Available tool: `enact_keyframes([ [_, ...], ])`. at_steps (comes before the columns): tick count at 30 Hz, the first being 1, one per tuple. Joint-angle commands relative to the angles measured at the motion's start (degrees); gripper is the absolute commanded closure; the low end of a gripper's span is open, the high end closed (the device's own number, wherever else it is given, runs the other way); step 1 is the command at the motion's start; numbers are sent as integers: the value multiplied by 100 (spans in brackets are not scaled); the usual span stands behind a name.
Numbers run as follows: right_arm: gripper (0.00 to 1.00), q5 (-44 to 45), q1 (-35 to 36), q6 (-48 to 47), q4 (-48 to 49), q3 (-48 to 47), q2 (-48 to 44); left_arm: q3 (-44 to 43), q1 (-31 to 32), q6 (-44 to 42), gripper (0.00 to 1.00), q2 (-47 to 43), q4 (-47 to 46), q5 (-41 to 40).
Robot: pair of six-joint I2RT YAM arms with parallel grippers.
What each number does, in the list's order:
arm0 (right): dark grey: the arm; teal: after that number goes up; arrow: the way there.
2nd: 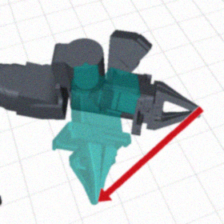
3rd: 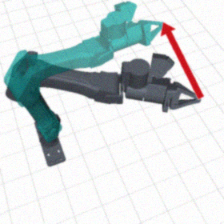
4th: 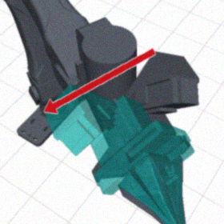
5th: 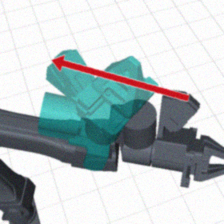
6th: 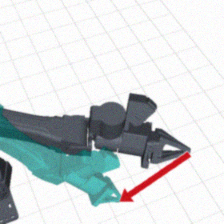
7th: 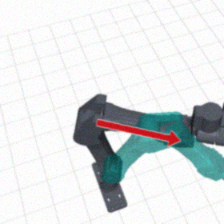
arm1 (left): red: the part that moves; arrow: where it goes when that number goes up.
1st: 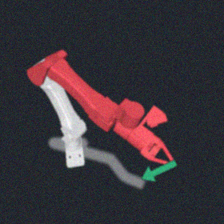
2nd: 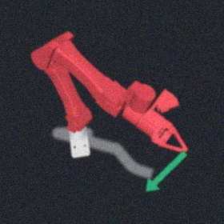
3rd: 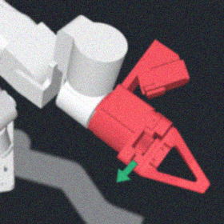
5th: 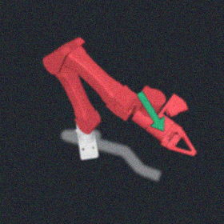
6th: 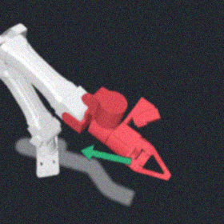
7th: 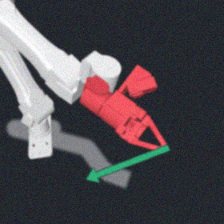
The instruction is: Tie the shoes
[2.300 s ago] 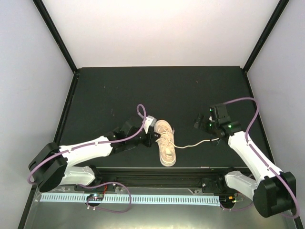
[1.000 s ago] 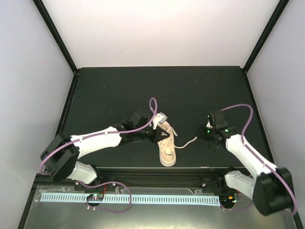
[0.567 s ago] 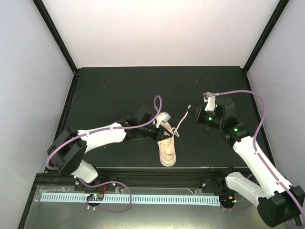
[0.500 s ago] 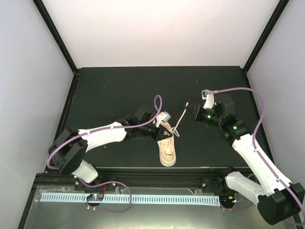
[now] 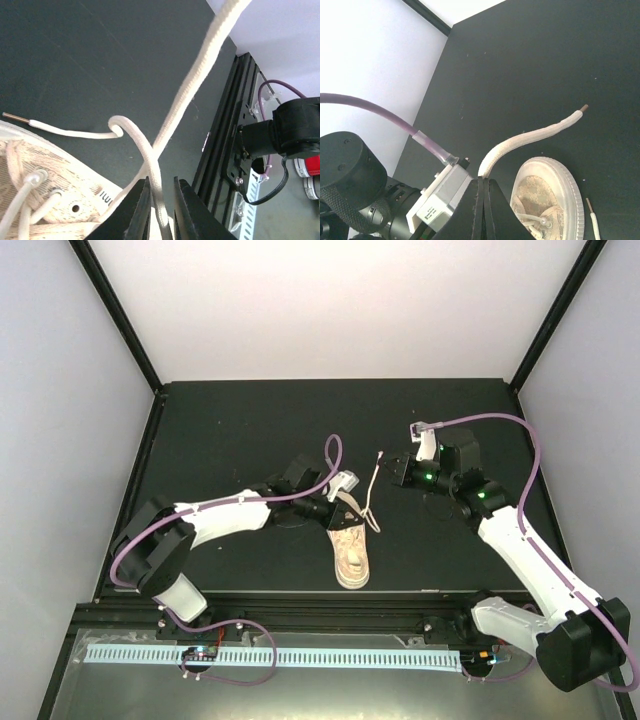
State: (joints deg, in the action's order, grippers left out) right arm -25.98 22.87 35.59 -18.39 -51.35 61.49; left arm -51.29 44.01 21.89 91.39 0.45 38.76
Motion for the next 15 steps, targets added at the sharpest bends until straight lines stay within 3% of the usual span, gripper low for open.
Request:
enact_keyframes([
  [1, 98, -205, 42, -132, 169, -82, -65, -240, -57, 52, 83, -8, -207, -142],
  [15, 98, -276, 42, -123, 204, -42, -94, -621, -59, -111, 77, 366, -11, -91],
])
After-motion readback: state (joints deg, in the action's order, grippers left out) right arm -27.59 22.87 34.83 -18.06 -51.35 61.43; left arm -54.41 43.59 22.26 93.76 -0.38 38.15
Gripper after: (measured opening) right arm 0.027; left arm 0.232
